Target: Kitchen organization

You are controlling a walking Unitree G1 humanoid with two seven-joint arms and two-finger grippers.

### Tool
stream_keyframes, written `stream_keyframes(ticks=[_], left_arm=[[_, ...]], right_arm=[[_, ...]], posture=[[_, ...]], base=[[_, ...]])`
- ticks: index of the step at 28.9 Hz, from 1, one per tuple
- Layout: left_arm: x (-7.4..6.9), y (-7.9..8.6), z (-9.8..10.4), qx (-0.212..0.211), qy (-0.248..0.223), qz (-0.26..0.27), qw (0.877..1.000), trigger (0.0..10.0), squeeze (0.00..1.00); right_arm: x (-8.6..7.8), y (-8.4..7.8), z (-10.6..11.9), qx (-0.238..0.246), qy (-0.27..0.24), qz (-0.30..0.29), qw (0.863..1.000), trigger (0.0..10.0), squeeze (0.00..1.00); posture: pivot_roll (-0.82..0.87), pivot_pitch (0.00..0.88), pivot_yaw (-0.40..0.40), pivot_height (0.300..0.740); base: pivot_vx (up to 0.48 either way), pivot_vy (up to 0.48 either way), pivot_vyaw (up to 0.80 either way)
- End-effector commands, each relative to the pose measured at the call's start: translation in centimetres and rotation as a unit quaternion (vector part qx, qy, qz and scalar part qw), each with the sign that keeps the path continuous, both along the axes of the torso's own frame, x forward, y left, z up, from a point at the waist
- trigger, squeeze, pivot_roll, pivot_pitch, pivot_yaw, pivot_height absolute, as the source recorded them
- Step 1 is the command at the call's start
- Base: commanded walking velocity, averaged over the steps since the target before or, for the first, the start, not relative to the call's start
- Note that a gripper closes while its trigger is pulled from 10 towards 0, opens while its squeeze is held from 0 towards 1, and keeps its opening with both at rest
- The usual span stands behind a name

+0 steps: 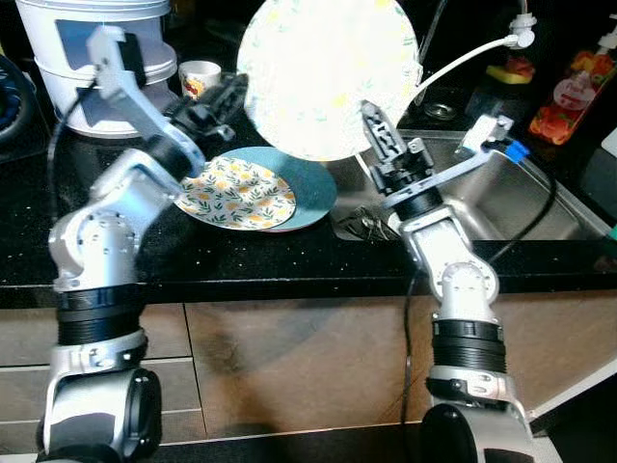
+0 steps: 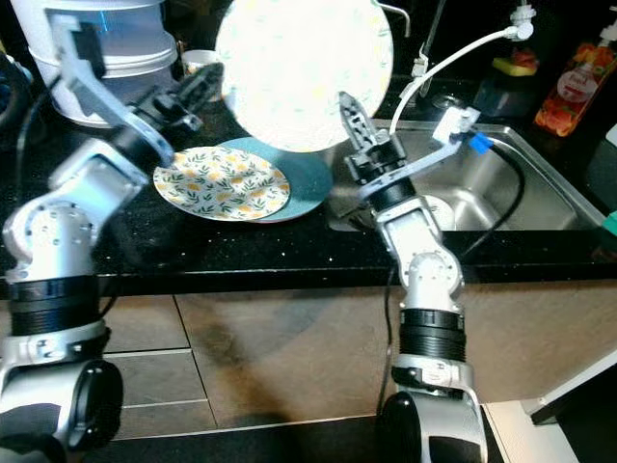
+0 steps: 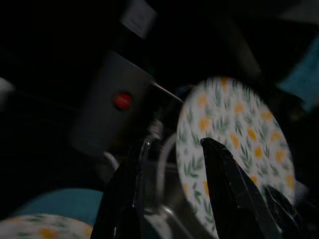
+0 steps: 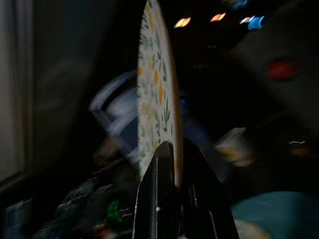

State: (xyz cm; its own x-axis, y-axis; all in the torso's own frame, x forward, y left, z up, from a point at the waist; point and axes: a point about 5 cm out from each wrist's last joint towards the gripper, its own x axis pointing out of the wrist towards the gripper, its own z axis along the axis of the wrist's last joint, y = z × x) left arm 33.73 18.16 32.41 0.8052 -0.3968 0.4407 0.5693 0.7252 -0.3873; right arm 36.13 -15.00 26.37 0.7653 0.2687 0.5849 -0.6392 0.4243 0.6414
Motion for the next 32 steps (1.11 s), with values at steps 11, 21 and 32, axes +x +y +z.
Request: stream_keyframes(ticks=[11,21,32], left_arm=[[1.5,5.5,-4.0,-0.063,0.155,0.167,0.972,10.0,0.0],[2.0,7.7,-7.1,-0.093,0.242,0.256,0.931,10.0,0.0],[2.2,6.5,-8.4,-0.136,0.283,0.205,0.927,10.0,0.0]], right_arm=[[3.0,-5.4,-3.6,-0.149,0.179,-0.237,0.943,10.0,0.0],[3.4,-4.2,-4.7,-0.308,0.18,-0.304,0.883,10.0,0.0],[3.3,-3.0,-2.5,-0.357,0.107,-0.361,0.855,10.0,0.0]], posture=[[0.13,0.0,-0.081,0.74],[0.13,0.0,-0.083,0.74],[0.12,0.0,-0.084,0.74]], base=[[0.0,0.0,0.0],[0.0,0.0,0.0],[0.0,0.0,0.0]])
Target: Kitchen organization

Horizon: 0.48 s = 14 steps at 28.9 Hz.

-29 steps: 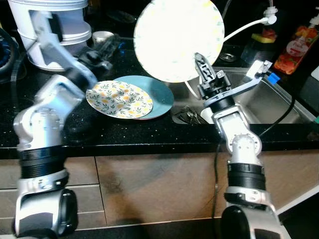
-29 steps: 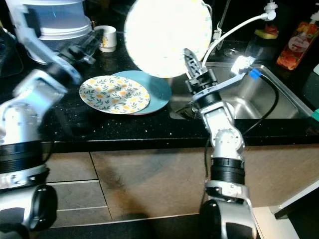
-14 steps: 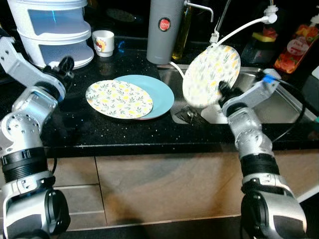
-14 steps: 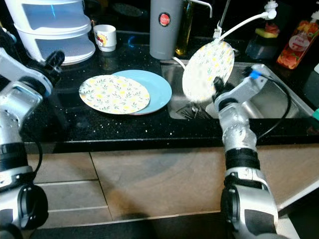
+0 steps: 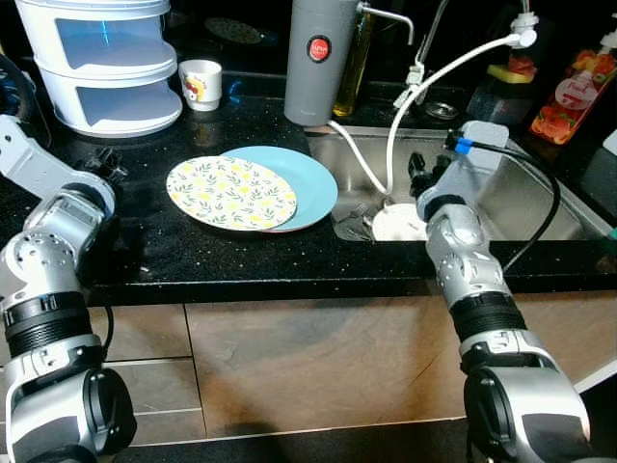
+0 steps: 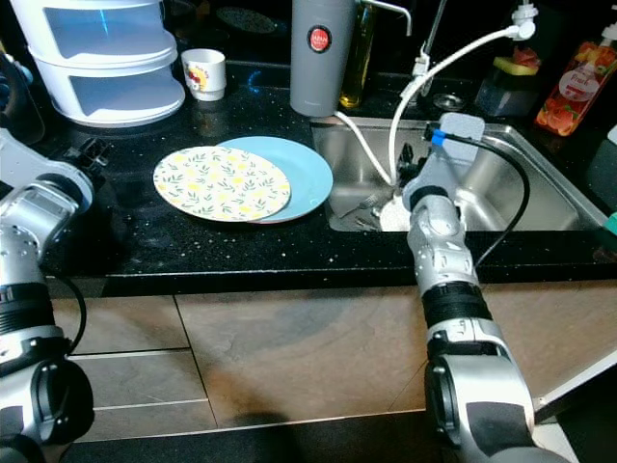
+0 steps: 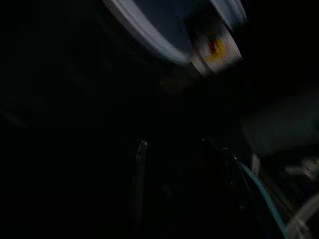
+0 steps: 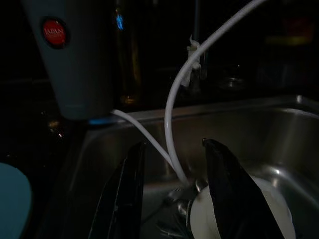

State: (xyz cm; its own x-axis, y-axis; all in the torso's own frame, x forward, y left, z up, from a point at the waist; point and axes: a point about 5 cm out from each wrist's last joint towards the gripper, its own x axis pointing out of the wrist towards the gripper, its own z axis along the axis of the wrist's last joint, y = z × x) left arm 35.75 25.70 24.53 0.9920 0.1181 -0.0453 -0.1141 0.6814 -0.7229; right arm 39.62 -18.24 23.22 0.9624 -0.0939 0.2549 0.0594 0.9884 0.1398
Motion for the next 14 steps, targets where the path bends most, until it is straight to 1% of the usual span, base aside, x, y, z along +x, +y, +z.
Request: stream_keyframes(ticks=[1,3,7,14], left_arm=[[0.2,-1.3,-0.5,-0.018,0.004,-0.041,0.999,10.0,0.0],[0.2,-1.9,-0.5,-0.029,0.002,-0.059,0.998,10.0,0.0],[0.3,-2.6,-0.6,-0.035,0.002,-0.072,0.997,10.0,0.0],[0.4,-3.6,-1.1,-0.042,0.013,-0.09,0.995,10.0,0.0]], right_arm=[[-0.2,0.3,0.9,-0.01,-0.027,0.003,1.0,10.0,0.0],[-0.4,0.6,1.4,-0.01,-0.04,0.008,0.999,10.0,0.0],[-0.6,0.9,2.3,-0.012,-0.064,0.015,0.998,10.0,0.0],[-0.8,1.4,2.8,-0.015,-0.078,0.025,0.997,10.0,0.0]], posture=[[0.12,0.0,-0.084,0.74],[0.12,0.0,-0.084,0.74],[0.12,0.0,-0.084,0.74],[0.12,0.0,-0.084,0.74]], base=[[0.0,0.0,0.0],[0.0,0.0,0.0],[0.0,0.0,0.0],[0.0,0.0,0.0]])
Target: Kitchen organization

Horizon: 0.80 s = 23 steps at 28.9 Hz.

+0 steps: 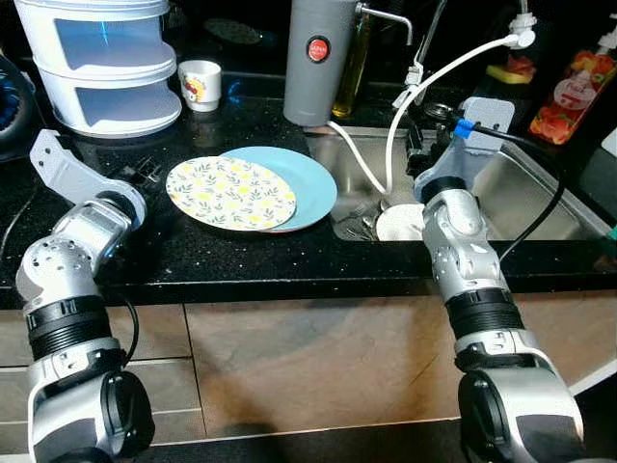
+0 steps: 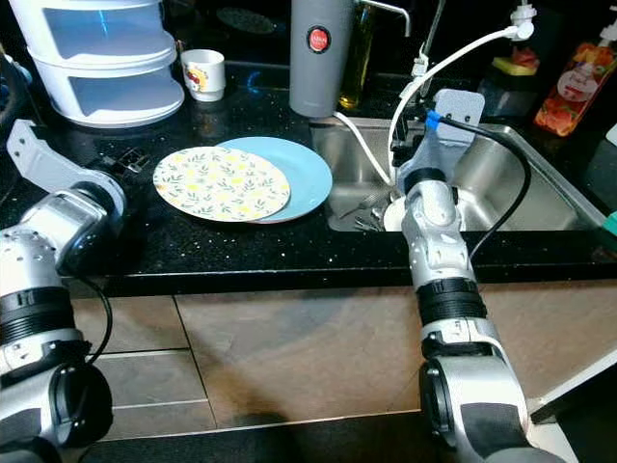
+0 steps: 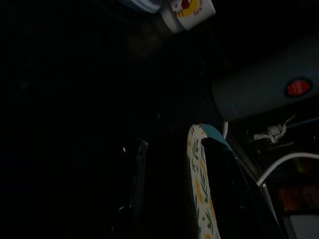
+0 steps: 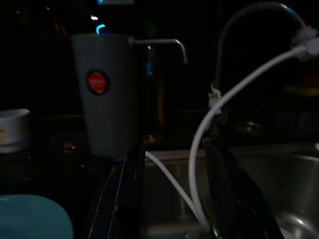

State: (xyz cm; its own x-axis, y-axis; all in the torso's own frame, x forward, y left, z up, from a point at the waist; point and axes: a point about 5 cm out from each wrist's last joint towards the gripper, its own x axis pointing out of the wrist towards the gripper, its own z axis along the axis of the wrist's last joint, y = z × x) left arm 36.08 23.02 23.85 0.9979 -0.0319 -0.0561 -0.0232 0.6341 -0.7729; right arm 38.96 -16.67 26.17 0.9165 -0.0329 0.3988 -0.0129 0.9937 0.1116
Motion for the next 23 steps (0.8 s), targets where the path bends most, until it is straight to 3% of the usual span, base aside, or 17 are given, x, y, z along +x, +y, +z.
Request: stream_keyframes(ticks=[1,3,4,5,6,7,11,18,20,22,23], left_arm=[[0.1,-1.2,-0.6,-0.006,0.012,-0.024,1.0,10.0,0.0],[0.2,-1.5,-0.7,-0.004,0.016,-0.029,0.999,10.0,0.0],[0.2,-1.8,-0.8,-0.005,0.018,-0.035,0.999,5.9,0.0],[0.3,-2.1,-0.9,-0.008,0.019,-0.04,0.999,3.9,0.0],[0.3,-2.1,-0.9,-0.008,0.019,-0.04,0.999,3.9,0.0],[0.4,-2.4,-0.9,-0.012,0.02,-0.048,0.999,0.0,0.0],[0.6,-3.1,-0.7,-0.013,0.013,-0.062,0.998,0.0,0.0],[0.6,-3.0,-0.4,-0.015,0.011,-0.06,0.998,0.0,0.0],[0.6,-2.7,0.1,-0.017,-0.001,-0.054,0.998,0.0,0.0],[0.2,-1.9,1.9,-0.019,-0.055,-0.05,0.997,0.0,0.0],[0.2,-1.9,1.9,-0.019,-0.055,-0.05,0.997,0.0,0.0]], right_arm=[[-0.2,-0.1,-0.1,0.0,-0.004,0.0,1.0,10.0,0.0],[-0.2,-0.1,-0.1,-0.001,-0.004,0.0,1.0,10.0,0.0],[-0.3,0.0,0.0,0.0,-0.006,-0.001,1.0,10.0,0.0],[-0.3,0.0,0.0,0.001,-0.006,-0.001,1.0,10.0,0.0],[-0.3,0.0,0.0,0.001,-0.006,-0.001,1.0,10.0,0.0],[-0.3,0.0,0.0,0.001,-0.007,-0.001,1.0,10.0,0.0],[-0.4,0.0,0.0,0.002,-0.008,-0.001,1.0,10.0,0.0],[-0.5,0.1,0.2,0.003,-0.011,0.0,1.0,10.0,0.0],[-0.6,0.2,0.5,0.007,-0.018,0.005,1.0,10.0,0.0],[-0.8,0.7,1.1,0.04,-0.028,0.045,0.998,10.0,0.0],[-0.8,0.7,1.1,0.04,-0.028,0.045,0.998,10.0,0.0]], posture=[[0.12,0.0,-0.084,0.74],[0.12,0.0,-0.084,0.74],[0.12,0.0,-0.083,0.74],[0.12,0.0,-0.083,0.74],[0.12,0.0,-0.083,0.74],[0.12,0.0,-0.081,0.74],[0.12,0.0,-0.079,0.74],[0.12,0.0,-0.078,0.74],[0.12,0.0,-0.077,0.74],[0.12,0.0,-0.075,0.74],[0.12,0.0,-0.075,0.74]], base=[[0.0,0.0,0.0],[0.0,0.0,0.0],[0.0,0.0,0.0],[0.0,0.0,0.0],[0.0,0.0,0.0],[0.0,0.0,0.0],[0.0,0.0,0.0],[0.0,0.0,0.0],[0.0,0.0,0.0],[0.0,0.0,0.0],[0.0,0.0,0.0]])
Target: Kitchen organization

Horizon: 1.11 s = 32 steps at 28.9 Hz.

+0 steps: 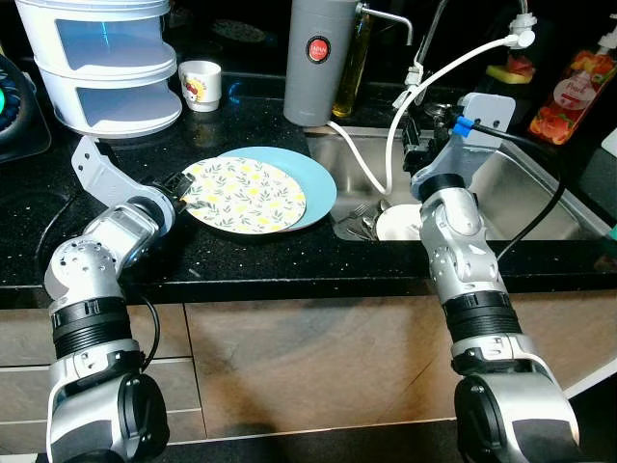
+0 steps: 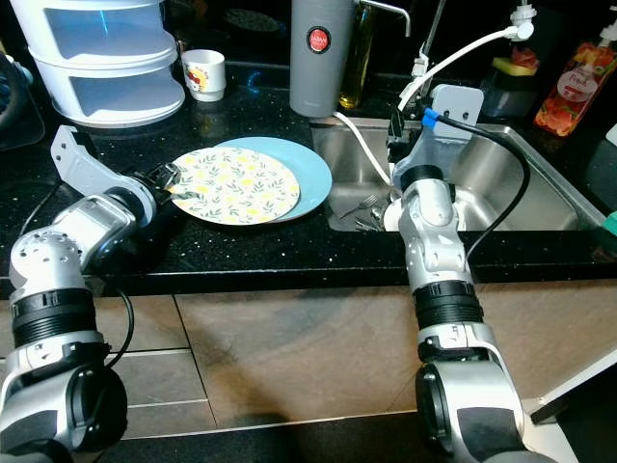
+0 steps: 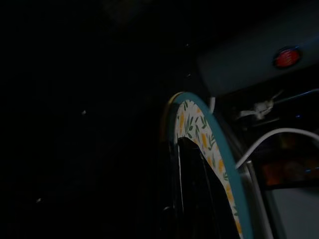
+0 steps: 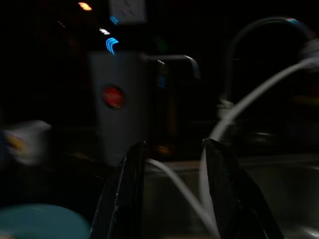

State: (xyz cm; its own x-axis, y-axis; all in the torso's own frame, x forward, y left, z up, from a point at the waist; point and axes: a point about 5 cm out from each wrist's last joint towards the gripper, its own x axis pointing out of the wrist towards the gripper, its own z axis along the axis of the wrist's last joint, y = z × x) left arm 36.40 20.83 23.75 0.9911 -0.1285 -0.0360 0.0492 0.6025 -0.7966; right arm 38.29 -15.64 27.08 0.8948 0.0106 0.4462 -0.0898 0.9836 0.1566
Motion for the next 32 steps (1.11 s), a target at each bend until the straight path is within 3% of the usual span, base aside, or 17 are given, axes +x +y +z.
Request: stream_keyframes(ticks=[1,2,3,7,8,10,13,14,15,16,17,19,20,22,23,27,32], left_arm=[[-0.3,0.5,2.7,-0.002,-0.069,-0.003,0.998,0.0,0.0],[-0.9,1.7,5.1,0.016,-0.132,0.003,0.991,10.0,0.0],[-0.9,1.7,5.1,0.016,-0.132,0.003,0.991,10.0,0.0],[-2.0,3.2,8.0,0.041,-0.2,0.008,0.979,10.0,0.0],[-2.9,4.0,9.9,0.064,-0.244,0.002,0.968,10.0,0.0],[-2.9,4.0,9.9,0.064,-0.244,0.002,0.968,10.0,0.0],[-3.6,3.7,11.2,0.076,-0.276,-0.018,0.958,10.0,0.0],[-3.9,3.0,11.4,0.081,-0.292,-0.039,0.952,10.0,0.0],[-3.9,3.0,11.4,0.081,-0.292,-0.039,0.952,10.0,0.0],[-4.1,2.3,11.4,0.086,-0.304,-0.057,0.947,10.0,0.0],[-4.1,2.3,11.4,0.086,-0.304,-0.057,0.947,10.0,0.0],[-5.0,0.7,11.7,0.062,-0.355,-0.112,0.926,10.0,0.0],[-5.0,0.7,11.7,0.062,-0.355,-0.112,0.926,10.0,0.0],[-5.9,-0.2,12.3,0.044,-0.399,-0.149,0.904,10.0,0.0],[-6.3,-0.5,12.6,0.042,-0.413,-0.162,0.895,10.0,0.0],[-7.0,-1.3,13.1,0.051,-0.437,-0.19,0.878,10.0,0.0],[-7.0,-1.6,13.1,0.046,-0.437,-0.201,0.875,10.0,0.0]], right_arm=[[-0.3,0.0,0.3,0.036,-0.005,0.034,0.999,10.0,0.0],[-1.0,0.8,1.0,0.108,-0.015,0.135,0.985,10.0,0.0],[-1.0,0.8,1.0,0.108,-0.015,0.135,0.985,10.0,0.0],[-2.3,1.7,1.9,0.167,-0.04,0.253,0.952,10.0,0.0],[-3.3,2.1,2.5,0.191,-0.062,0.309,0.93,10.0,0.0],[-3.3,2.1,2.5,0.191,-0.062,0.309,0.93,10.0,0.0],[-4.0,2.5,2.8,0.212,-0.07,0.349,0.91,10.0,0.0],[-4.3,2.9,2.8,0.237,-0.07,0.376,0.893,10.0,0.0],[-4.3,2.9,2.8,0.237,-0.07,0.376,0.893,10.0,0.0],[-4.6,3.2,2.8,0.26,-0.07,0.397,0.878,10.0,0.0],[-4.6,3.2,2.8,0.26,-0.07,0.397,0.878,10.0,0.0],[-5.7,4.4,2.6,0.323,-0.07,0.46,0.824,10.0,0.0],[-5.7,4.4,2.6,0.323,-0.07,0.46,0.824,10.0,0.0],[-6.7,5.1,2.5,0.356,-0.071,0.502,0.785,10.0,0.0],[-6.9,5.1,2.4,0.361,-0.071,0.511,0.777,10.0,0.0],[-7.3,5.1,2.3,0.367,-0.07,0.522,0.767,10.0,0.0],[-7.5,5.0,2.4,0.364,-0.071,0.531,0.762,10.0,0.0]], posture=[[0.12,0.0,-0.075,0.74],[0.12,0.0,-0.075,0.74],[0.12,0.0,-0.075,0.74],[0.12,0.0,-0.075,0.74],[0.12,0.0,-0.075,0.74],[0.12,0.0,-0.075,0.74],[0.11,0.003,-0.075,0.74],[0.11,0.003,-0.075,0.74],[0.11,0.003,-0.075,0.74],[0.11,0.0,-0.076,0.74],[0.11,0.0,-0.076,0.74],[0.09,0.0,-0.078,0.74],[0.09,0.0,-0.078,0.74],[0.09,0.0,-0.081,0.74],[0.09,0.0,-0.081,0.74],[0.09,0.0,-0.086,0.74],[0.09,0.0,-0.086,0.74]], base=[[0.0,0.0,0.0],[0.0,0.0,0.0],[0.0,0.0,0.0],[0.0,0.0,0.0],[0.0,0.0,0.0],[0.0,0.0,0.0],[0.0,0.0,0.0],[0.0,0.0,0.0],[0.0,0.0,0.0],[0.0,0.0,0.0],[0.0,0.0,0.0],[0.0,0.0,0.0],[0.0,0.0,0.0],[0.0,0.0,0.0],[0.0,0.0,0.0],[0.0,0.0,0.0],[0.0,0.0,0.0]])
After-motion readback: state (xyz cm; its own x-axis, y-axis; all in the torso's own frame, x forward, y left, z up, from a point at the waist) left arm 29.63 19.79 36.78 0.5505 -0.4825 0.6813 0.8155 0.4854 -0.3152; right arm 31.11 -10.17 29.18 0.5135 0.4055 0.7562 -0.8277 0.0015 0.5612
